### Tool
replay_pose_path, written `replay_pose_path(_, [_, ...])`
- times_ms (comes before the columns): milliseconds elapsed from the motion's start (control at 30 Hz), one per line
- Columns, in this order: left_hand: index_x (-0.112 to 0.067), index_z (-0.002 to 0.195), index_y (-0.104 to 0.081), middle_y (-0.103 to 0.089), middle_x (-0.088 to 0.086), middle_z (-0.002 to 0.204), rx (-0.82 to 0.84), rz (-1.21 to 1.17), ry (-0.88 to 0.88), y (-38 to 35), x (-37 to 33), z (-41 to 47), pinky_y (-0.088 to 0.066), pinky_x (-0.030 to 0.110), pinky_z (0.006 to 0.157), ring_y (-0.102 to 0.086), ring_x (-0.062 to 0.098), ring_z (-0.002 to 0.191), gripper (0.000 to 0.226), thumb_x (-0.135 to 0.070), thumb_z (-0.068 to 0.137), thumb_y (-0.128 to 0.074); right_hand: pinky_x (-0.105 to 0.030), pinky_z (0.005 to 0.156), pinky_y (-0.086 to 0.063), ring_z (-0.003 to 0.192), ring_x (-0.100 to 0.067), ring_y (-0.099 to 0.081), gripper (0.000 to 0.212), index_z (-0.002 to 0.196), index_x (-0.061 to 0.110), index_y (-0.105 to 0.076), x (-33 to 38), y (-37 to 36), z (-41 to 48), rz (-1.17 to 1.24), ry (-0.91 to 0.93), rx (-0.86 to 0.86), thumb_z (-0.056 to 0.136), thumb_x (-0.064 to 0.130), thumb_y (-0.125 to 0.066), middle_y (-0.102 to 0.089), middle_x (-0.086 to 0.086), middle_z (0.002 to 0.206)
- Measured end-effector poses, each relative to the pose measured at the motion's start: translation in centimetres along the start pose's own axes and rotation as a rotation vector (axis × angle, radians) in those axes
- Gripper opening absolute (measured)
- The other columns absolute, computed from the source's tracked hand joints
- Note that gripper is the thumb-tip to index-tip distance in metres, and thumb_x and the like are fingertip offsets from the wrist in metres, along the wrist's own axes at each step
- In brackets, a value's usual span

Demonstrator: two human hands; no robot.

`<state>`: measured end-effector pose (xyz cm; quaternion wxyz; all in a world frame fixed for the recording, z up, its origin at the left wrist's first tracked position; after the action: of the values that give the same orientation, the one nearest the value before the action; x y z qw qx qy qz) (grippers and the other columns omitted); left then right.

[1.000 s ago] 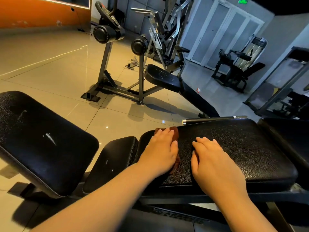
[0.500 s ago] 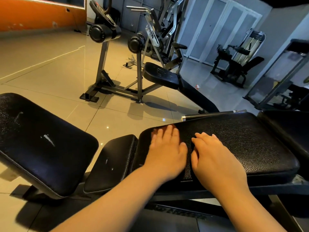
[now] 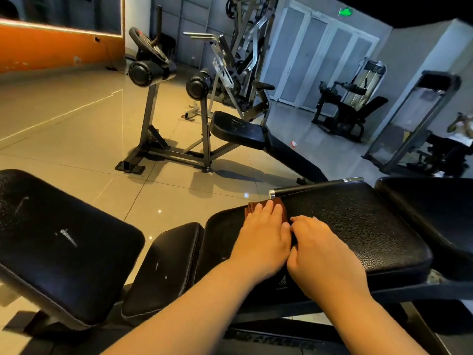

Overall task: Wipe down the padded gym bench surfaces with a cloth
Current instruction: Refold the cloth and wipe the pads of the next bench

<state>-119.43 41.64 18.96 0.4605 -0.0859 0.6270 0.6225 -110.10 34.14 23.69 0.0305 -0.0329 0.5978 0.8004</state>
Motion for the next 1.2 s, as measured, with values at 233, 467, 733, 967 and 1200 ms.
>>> replay_pose_path(233, [-0.006,0.150,-0.026,-0.024,0.014,0.159,0.022,0.010,0.331,0.7,4.9,-1.1,-0.016,0.046,0.121,-0.018,0.033,0.146,0.054,-0.038,0.105,-0.024,-0.039,0.100,-0.049,0.112,-0.020,-0.068,0.033,0.113,0.015,-0.075,-6.4,3.9,-1.4,-0.221,-0.007,0.025,0.081,0.020,-0.067,-0.072,-0.002,0.120])
replay_pose_path(467, [-0.022,0.159,-0.008,-0.004,-0.008,0.166,0.043,-0.062,-0.153,-0.7,-3.9,-1.9,0.002,0.031,0.122,0.003,0.012,0.152,0.060,-0.042,0.106,-0.027,-0.030,0.113,-0.025,0.133,-0.019,-0.051,0.061,0.132,0.012,-0.064,-10.3,4.1,-2.2,-0.102,-0.188,-0.128,0.087,0.032,-0.026,-0.059,-0.004,0.140])
replay_pose_path(733, [-0.010,0.129,-0.045,-0.047,0.008,0.130,-0.019,0.031,0.212,-0.5,-2.4,5.2,-0.036,0.044,0.109,-0.043,0.024,0.118,0.042,-0.038,0.101,-0.035,-0.029,0.104,-0.035,0.128,-0.019,-0.057,0.059,0.124,0.010,-0.070,-10.6,3.1,-2.2,-0.041,-0.183,-0.243,0.087,0.030,-0.028,-0.065,-0.004,0.133])
replay_pose_path(967, [-0.022,0.158,-0.018,-0.013,-0.008,0.165,0.051,-0.060,-0.330,-1.9,-9.2,2.2,0.001,0.025,0.119,-0.004,0.012,0.152,0.055,-0.036,0.107,-0.032,-0.026,0.109,-0.031,0.135,-0.015,-0.050,0.061,0.134,0.014,-0.062,-10.3,3.5,-2.2,0.011,-0.197,-0.206,0.090,0.034,-0.024,-0.058,-0.001,0.142])
replay_pose_path(1200, [-0.013,0.154,-0.030,-0.021,0.004,0.164,0.070,-0.072,-0.285,-2.4,-10.2,8.6,-0.005,0.039,0.122,-0.015,0.022,0.151,0.051,-0.027,0.105,-0.036,-0.013,0.090,-0.037,0.108,-0.013,-0.057,0.033,0.115,0.018,-0.064,-10.8,3.5,-2.6,0.108,-0.172,-0.303,0.091,0.016,-0.042,-0.063,0.003,0.116])
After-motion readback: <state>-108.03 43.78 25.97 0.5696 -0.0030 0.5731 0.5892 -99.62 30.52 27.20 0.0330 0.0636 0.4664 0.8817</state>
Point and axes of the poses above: each hand's wrist, its own z-axis towards the middle knuckle, its own y-axis out of the back of the hand, x = y × z, the point moved 1 cm from there along z, towards the middle knuckle
